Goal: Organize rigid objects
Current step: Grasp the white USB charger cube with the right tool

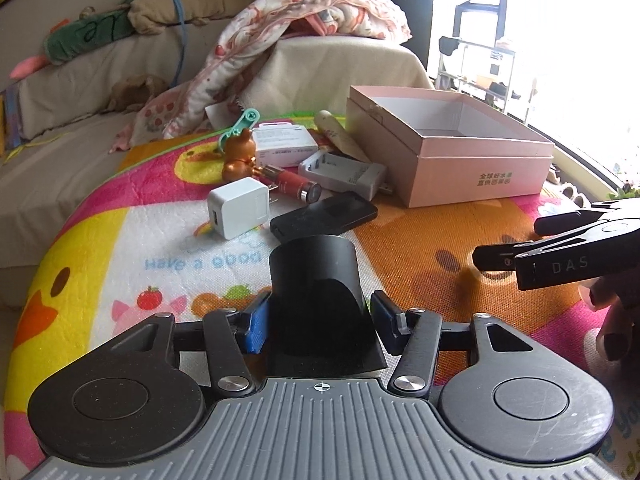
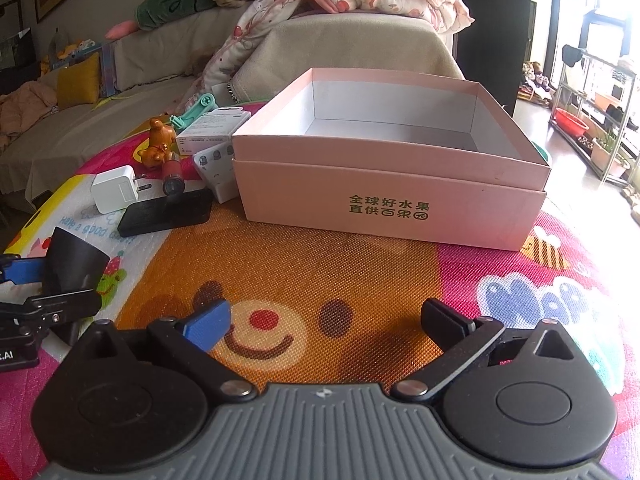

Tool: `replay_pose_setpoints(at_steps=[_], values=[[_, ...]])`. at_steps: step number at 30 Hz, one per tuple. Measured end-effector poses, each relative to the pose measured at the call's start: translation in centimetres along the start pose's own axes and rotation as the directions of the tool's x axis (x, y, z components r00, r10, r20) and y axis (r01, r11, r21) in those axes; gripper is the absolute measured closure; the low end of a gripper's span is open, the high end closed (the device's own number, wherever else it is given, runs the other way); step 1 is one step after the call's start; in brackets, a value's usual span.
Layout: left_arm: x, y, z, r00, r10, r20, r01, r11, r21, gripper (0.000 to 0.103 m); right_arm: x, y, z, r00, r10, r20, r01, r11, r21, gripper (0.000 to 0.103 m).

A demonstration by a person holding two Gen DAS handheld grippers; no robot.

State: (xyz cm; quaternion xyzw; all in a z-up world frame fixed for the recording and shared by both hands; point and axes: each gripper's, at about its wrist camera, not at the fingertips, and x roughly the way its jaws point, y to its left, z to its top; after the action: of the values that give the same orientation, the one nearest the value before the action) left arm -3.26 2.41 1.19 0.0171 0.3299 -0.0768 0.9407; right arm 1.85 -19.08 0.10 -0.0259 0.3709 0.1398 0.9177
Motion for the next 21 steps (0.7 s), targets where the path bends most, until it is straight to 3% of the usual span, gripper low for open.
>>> replay_pose_setpoints(at_steps=[2, 6, 13, 18, 21], values=[[-0.4, 0.1, -0.2, 1.0, -0.002, 0.02, 0.002, 1.0, 0.017, 0.046, -0.4, 0.3, 0.0, 1.0, 0.022, 0.01, -0.021, 0.999, -0.024, 0.013], [-1.8, 1.9, 0.1, 0.998, -0.015, 0.056, 0.016, 1.0, -0.017, 0.052, -2.0, 2.6, 0.4, 0.993, 0.076, 0.09, -0.067, 0.993, -0.102, 0.013], [-5.8, 7.4, 1.4, 0.98, 0.122, 0.157, -0.101, 0.986, -0.135, 0.052, -1.9, 8.6, 3.1, 0.961, 0.181, 0.208, -0.128, 0.962, -0.243, 0.016], [-7.3, 9.9, 1.0, 0.972, 0.158, 0.173, -0.124, 0.974, -0.191, 0.052, 1.4, 13.7, 5.3, 0.951, 0.247, 0.185, -0.183, 0.934, -0.305, 0.022], [-7.4, 10.5, 0.5, 0.975, 0.151, 0.162, -0.115, 0.97, -0.214, 0.052, 3.8, 15.6, 6.3, 0.957, 0.231, 0.178, -0.175, 0.943, -0.283, 0.023]])
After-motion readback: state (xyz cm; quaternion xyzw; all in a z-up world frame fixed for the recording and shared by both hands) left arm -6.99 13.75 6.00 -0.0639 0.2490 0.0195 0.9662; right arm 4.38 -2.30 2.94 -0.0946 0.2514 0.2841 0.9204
